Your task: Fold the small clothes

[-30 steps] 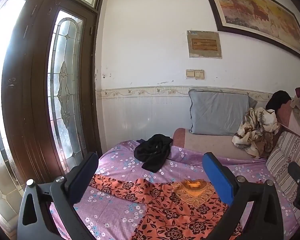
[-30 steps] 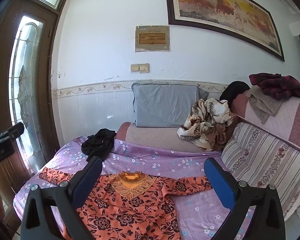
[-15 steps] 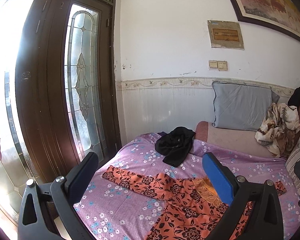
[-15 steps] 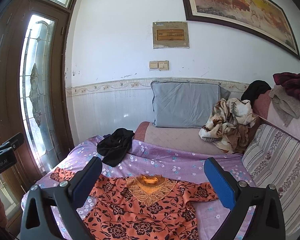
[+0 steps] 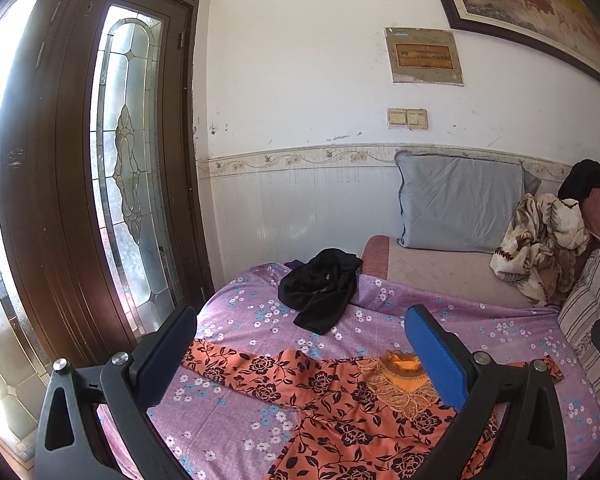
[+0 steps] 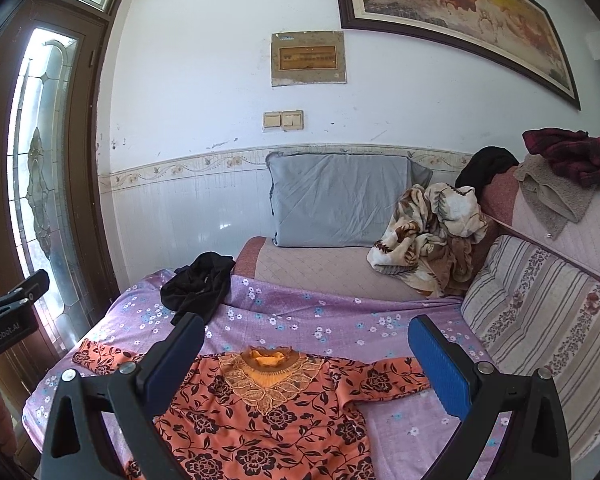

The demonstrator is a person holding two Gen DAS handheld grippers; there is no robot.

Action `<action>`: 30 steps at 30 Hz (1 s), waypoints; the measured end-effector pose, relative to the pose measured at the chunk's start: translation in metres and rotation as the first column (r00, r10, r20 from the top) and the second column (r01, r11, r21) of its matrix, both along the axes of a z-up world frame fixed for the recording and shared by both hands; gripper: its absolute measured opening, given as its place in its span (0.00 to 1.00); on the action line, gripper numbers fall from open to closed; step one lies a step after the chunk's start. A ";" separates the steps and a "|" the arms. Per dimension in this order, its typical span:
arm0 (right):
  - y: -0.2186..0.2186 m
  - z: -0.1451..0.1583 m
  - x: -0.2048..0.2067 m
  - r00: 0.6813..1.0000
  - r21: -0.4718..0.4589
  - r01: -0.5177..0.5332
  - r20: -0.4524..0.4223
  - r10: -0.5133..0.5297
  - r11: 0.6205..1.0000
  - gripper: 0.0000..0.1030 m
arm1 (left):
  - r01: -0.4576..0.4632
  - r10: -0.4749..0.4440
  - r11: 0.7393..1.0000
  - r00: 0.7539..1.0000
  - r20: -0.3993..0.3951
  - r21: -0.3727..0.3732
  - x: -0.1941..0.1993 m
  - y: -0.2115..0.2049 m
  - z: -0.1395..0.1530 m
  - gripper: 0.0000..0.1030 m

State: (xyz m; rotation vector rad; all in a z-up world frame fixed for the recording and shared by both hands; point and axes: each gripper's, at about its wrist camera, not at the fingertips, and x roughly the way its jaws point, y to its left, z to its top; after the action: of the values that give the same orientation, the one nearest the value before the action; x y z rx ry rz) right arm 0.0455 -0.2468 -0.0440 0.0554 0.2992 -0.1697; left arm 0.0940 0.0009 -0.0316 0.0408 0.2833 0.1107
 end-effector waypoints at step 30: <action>0.034 -0.037 0.094 0.993 -0.034 0.060 -0.104 -0.063 0.998 1.00 | 0.004 -0.009 0.998 0.996 -0.088 -0.058 0.092 0.019 -0.053 1.00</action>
State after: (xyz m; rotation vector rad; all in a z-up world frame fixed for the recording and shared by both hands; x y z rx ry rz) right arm 0.1393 -0.2127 -0.0809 0.0255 0.3998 -0.2386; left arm 0.1859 0.0203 -0.0849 -0.0104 0.3747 0.0940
